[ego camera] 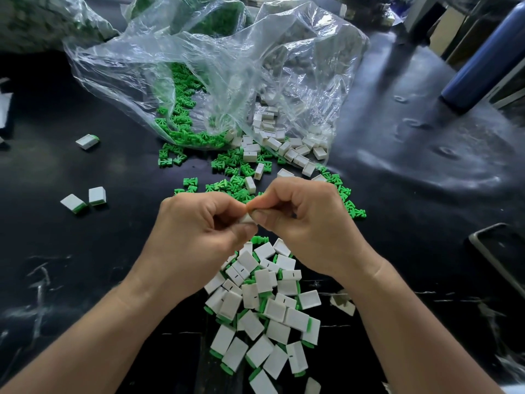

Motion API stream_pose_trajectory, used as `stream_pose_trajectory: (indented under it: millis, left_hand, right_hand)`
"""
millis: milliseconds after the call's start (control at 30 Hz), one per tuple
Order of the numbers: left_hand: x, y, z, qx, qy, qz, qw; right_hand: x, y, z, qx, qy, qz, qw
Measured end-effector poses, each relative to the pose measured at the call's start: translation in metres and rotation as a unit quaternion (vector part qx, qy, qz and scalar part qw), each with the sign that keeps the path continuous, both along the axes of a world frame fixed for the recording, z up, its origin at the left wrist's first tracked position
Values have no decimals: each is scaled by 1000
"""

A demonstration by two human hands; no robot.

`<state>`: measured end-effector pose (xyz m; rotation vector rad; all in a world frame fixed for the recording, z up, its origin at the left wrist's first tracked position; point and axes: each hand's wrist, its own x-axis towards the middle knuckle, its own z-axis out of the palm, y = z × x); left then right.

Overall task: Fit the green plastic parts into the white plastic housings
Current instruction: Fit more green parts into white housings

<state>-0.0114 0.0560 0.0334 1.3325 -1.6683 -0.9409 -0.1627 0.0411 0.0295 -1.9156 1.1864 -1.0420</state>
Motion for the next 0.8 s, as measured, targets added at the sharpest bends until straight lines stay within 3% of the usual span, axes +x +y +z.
stream_pose_trajectory:
  millis: [167, 267, 333, 433, 567, 667, 800]
  left_hand:
    - [-1, -5, 3, 121, 211, 26, 970]
    - [-1, -8, 2, 153, 271, 32, 950]
    - [-1, -7, 2, 139, 268, 29, 953]
    - [0, -7, 1, 106, 247, 20, 963]
    - [1, -6, 1, 58, 228, 4, 972]
    - [-2, -4, 1, 27, 221, -38, 974]
    - [-3, -3, 1, 11, 205, -74, 976]
  right_hand:
    - [2, 1, 0, -35, 11, -20, 999]
    - [3, 2, 0, -64, 48, -25, 996]
    - [3, 3, 2, -44, 28, -20, 998]
    - [4, 5, 7, 74, -55, -20, 996]
    - [3, 4, 10, 256, -143, -27, 956]
    - [5, 6, 14, 331, -145, 46, 931]
    - [8, 8, 13, 354, -112, 99, 923]
